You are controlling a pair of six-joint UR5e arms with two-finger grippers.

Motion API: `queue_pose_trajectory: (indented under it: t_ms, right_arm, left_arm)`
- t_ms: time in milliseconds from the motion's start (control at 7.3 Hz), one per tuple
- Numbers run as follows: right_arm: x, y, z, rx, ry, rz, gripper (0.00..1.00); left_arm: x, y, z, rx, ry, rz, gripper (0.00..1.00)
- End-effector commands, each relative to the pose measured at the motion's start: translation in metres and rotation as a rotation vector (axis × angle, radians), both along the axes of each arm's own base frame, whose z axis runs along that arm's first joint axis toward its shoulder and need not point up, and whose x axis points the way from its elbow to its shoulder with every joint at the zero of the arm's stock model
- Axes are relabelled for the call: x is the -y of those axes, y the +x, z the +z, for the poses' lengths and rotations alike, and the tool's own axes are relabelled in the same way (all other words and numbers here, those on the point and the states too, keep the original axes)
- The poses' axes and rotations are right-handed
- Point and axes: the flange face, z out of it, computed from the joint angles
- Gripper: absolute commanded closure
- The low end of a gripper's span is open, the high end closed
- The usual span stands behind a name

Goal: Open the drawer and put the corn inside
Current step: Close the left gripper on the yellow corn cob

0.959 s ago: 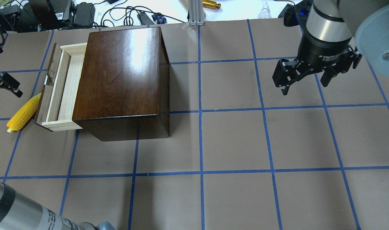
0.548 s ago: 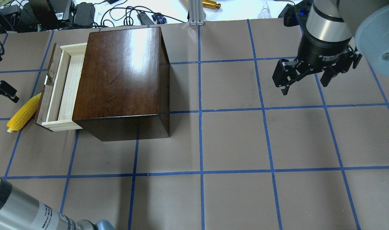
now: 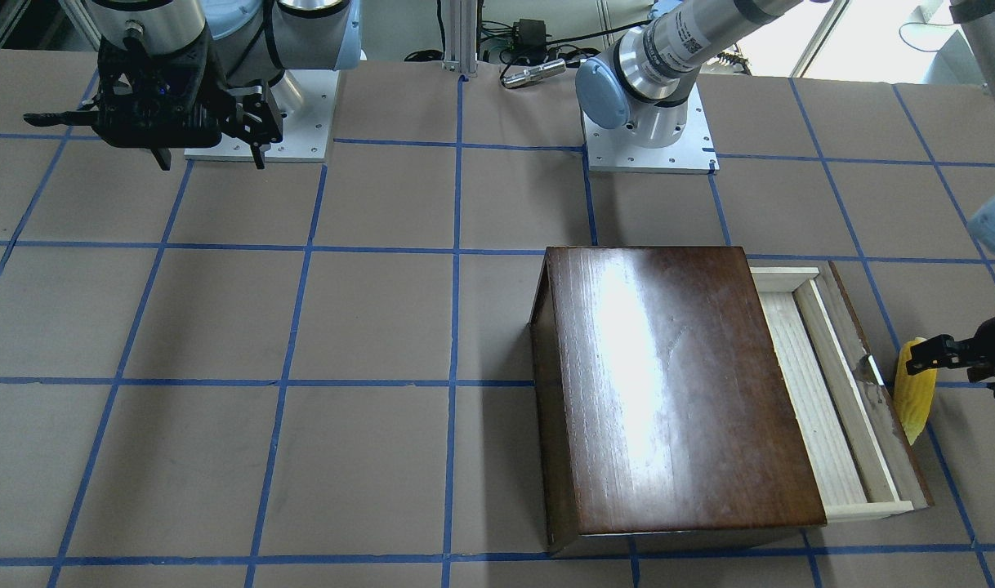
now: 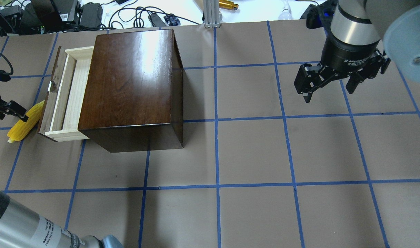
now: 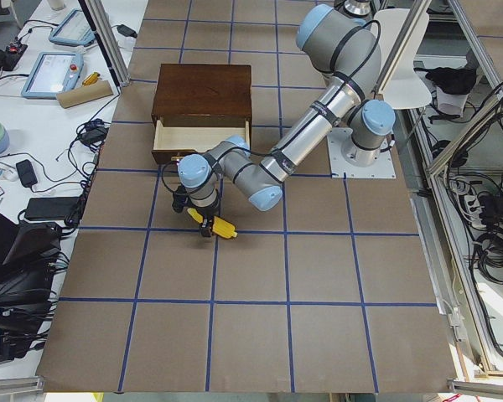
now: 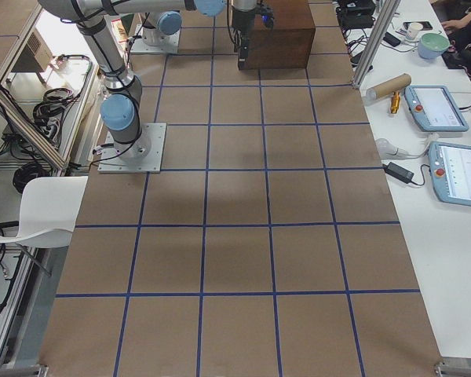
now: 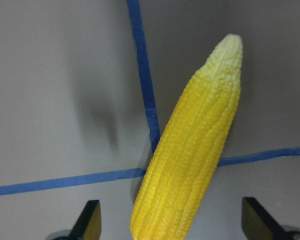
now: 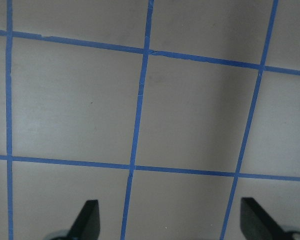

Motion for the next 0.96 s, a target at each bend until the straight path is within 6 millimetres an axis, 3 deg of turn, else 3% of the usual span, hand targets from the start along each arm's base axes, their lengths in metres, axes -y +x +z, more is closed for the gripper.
queue_pose_trajectory:
  t_ms: [0, 411, 822]
  right_arm:
    - [0.0, 0.0, 0.0, 0.0, 0.001, 0.0, 0.0]
    - [0.0, 0.0, 0.0, 0.001, 0.001, 0.0, 0.0]
    - [0.0, 0.0, 0.0, 0.0, 0.001, 0.0, 0.0]
  left_arm:
    - [-0.01, -0.005, -0.027, -0.016, -0.007, 0.008, 0.0]
    - [-0.012, 0.007, -0.049, -0.023, -0.019, 0.023, 0.0]
    - [-0.011, 0.007, -0.051, -0.025, -0.019, 0.025, 0.0]
